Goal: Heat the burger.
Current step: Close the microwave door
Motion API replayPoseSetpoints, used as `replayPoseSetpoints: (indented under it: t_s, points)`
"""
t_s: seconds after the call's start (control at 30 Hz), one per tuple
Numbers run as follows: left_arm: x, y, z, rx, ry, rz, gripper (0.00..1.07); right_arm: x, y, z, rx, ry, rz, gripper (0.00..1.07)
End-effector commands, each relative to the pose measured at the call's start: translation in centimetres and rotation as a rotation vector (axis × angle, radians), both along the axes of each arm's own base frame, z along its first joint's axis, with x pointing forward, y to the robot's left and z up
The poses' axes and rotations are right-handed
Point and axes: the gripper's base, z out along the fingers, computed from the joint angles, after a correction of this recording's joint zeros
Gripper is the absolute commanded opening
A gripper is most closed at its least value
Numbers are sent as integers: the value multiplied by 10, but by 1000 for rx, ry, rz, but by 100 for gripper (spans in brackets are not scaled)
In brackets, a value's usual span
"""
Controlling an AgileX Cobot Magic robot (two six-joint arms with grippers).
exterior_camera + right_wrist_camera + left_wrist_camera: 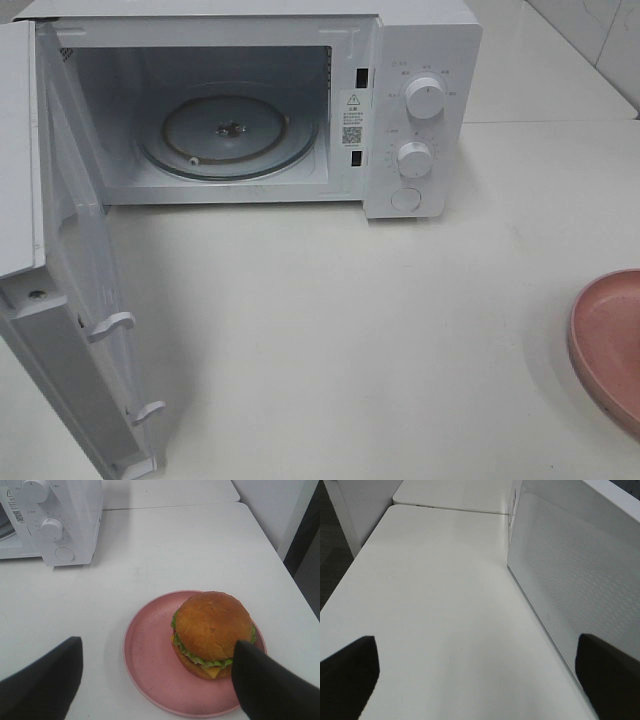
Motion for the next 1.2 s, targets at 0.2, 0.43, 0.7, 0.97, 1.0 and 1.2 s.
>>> replayPoseSetpoints:
  t_s: [0.2,0.43,0.7,0.97,1.0,1.2]
  points:
    - [-2,-2,0,-24,-26,-10,100,-4,0,0,-17,-29,1,76]
    - [-2,-4,1,-45,-38,-20,100,-4,0,0,-17,-29,1,76]
    - [1,-3,12,16,-80,-44,100,-4,0,0,-16,-29,0,76]
    - [24,-2,25,39,-137,-37,83,-4,0,0,-16,-29,0,76]
    - [33,-2,26,39,-125,-37,68,-4,0,0,-16,-29,0,76]
    - [61,-2,25,38,-59,-40,15,-4,0,0,-16,-29,0,76]
